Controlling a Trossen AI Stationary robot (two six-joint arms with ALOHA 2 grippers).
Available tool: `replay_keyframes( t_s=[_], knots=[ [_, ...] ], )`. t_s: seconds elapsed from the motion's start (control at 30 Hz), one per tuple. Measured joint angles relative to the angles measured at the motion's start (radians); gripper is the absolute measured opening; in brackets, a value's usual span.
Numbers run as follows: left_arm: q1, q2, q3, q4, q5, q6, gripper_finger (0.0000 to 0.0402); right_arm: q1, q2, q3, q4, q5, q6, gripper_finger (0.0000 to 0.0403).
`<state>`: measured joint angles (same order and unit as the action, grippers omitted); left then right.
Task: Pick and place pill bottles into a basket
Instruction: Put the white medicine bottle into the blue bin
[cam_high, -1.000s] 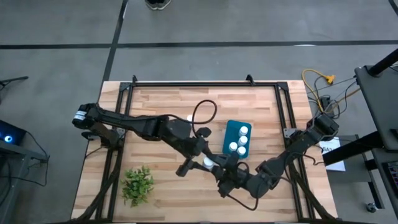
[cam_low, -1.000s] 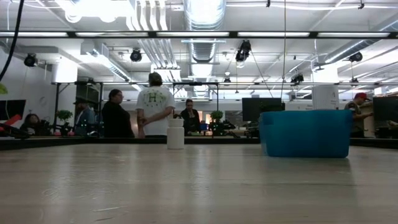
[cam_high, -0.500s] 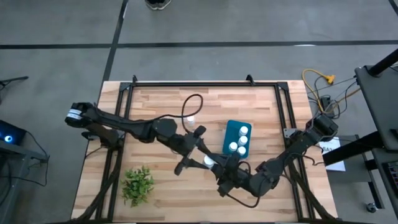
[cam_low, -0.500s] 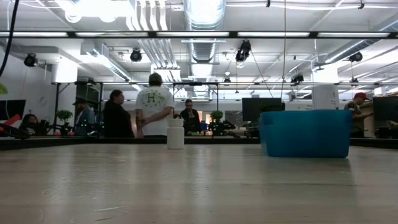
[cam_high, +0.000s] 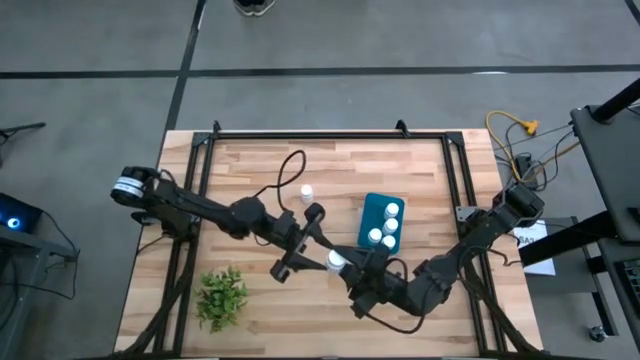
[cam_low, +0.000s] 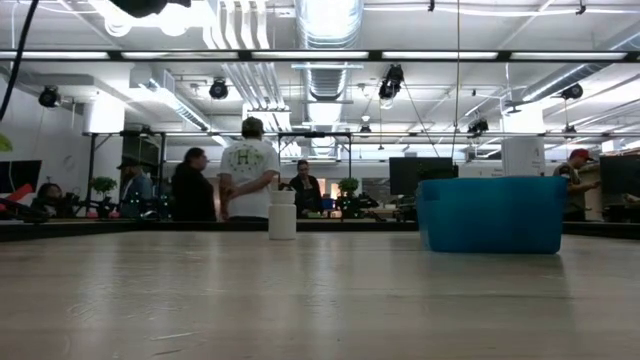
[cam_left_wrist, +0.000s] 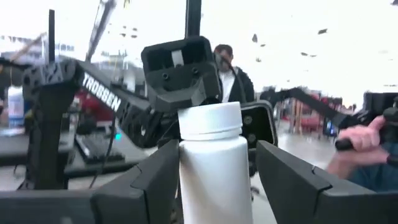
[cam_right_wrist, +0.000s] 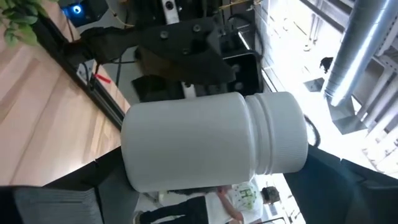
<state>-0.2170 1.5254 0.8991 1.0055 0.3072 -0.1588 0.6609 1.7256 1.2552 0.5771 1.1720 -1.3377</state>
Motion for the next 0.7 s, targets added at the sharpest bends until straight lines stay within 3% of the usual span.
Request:
replay_keyframes(
  t_s=[0.43, 0.7],
  knots=[
    [-0.003, 0.169, -0.001, 0.332, 0.0, -0.074, 0.0193, -0.02, -0.001, 0.0, 0.041, -0.025, -0.034, 0.0319],
    [-0.003, 0.201, 0.001, 0.378, 0.003, -0.097, 0.0193, -0.024, -0.001, 0.0, 0.061, -0.029, -0.048, 0.0319]
  ],
)
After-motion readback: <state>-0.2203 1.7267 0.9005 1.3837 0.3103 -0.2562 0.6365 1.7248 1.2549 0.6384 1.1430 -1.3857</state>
